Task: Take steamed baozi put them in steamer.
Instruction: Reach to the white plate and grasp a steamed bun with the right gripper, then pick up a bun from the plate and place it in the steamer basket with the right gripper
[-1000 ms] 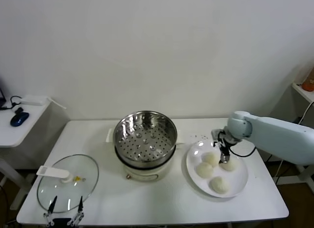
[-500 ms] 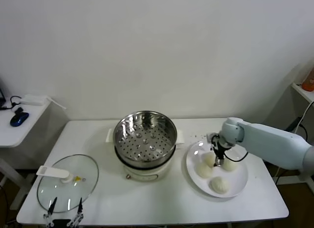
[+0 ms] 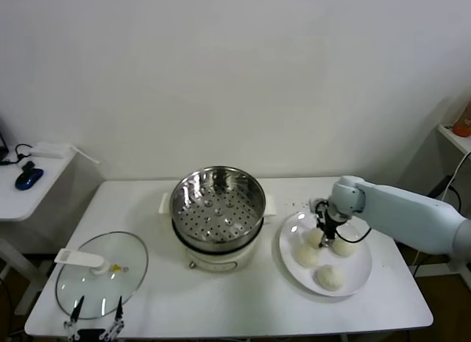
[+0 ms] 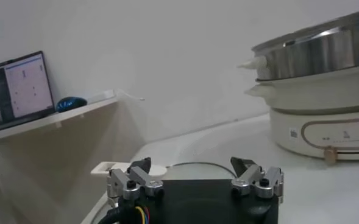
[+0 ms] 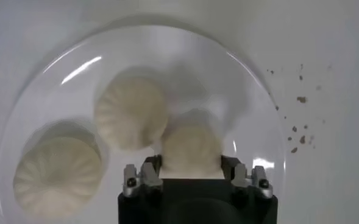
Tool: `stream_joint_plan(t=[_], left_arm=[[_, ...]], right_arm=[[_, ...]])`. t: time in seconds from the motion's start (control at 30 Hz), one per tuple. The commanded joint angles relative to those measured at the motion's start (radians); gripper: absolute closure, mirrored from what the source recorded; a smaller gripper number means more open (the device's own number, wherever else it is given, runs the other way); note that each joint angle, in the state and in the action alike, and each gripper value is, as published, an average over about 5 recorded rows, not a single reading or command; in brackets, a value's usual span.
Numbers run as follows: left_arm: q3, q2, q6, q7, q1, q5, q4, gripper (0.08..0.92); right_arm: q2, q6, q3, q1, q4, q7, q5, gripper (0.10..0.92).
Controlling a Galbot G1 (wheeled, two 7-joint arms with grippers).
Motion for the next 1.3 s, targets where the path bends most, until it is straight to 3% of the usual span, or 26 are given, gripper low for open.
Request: stream_joint_plan(t=[0.03, 0.4, 0.67, 1.0, 1.3], left_arm=[[-0.001, 0.001, -0.002, -0.001, 0.001, -0.001, -0.002, 0.177], [0.005, -0.001, -0.002, 0.000, -0.001, 0.006, -0.006, 0.177], [0.012, -0.001, -0.008, 0.000, -0.002, 0.008, -0.007, 0.177], [0.012, -0.001, -0.023, -0.007, -0.004, 0.009, 0.007, 0.177], [0.012, -0.001, -0.021, -0.008, -0.006, 0.014, 0.005, 0.177]], right_arm=[[-0.019, -0.011, -0.046, 0.071, 0.043, -0.005, 0.027, 0.405], [-0.006, 0.071, -0.386, 0.647, 0.278, -0.076, 0.273, 0.406], [0.097, 0.258, -0.385, 0.815, 0.315, -0.117, 0.315, 0.401], [0.278, 0.599, -0.309, 0.718, 0.237, -0.005, 0.237, 0.397], [0.436, 0.906, -0.254, 0.509, -0.061, 0.026, 0.045, 0.364]])
